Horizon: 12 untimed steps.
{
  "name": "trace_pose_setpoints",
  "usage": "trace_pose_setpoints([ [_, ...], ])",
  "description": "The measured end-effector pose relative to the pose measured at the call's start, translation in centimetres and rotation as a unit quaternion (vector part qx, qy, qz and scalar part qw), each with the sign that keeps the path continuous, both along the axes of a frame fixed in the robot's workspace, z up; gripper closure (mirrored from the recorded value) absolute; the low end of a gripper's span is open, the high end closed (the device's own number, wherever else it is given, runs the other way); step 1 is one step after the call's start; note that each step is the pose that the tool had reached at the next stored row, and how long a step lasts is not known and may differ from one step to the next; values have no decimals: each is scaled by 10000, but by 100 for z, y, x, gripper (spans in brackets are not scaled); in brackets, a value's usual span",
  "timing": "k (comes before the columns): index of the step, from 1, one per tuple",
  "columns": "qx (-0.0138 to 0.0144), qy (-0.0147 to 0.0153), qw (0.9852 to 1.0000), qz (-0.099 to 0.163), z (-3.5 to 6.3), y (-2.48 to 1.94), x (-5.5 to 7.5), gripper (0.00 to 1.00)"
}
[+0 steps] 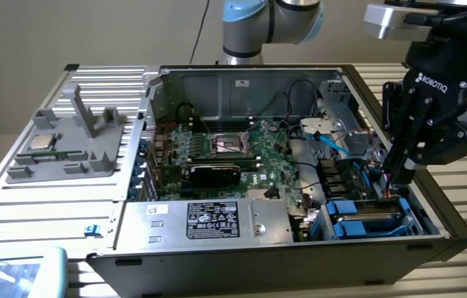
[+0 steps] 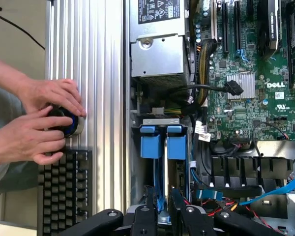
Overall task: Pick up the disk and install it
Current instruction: 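Insert the first disk wire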
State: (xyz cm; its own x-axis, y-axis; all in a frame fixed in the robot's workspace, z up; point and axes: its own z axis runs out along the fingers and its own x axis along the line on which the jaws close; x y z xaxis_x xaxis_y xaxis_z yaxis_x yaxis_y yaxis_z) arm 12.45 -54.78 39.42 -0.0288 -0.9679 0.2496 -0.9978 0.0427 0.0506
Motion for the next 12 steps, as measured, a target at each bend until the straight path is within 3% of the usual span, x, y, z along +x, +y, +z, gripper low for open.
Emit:
trace_pose_setpoints([
  [5, -1, -2, 10000, 1, 0, 161, -35, 75],
  [7, 0, -1, 10000, 1, -8, 184, -35, 75],
  [12, -16, 60, 10000, 0, -49, 235, -37, 75],
])
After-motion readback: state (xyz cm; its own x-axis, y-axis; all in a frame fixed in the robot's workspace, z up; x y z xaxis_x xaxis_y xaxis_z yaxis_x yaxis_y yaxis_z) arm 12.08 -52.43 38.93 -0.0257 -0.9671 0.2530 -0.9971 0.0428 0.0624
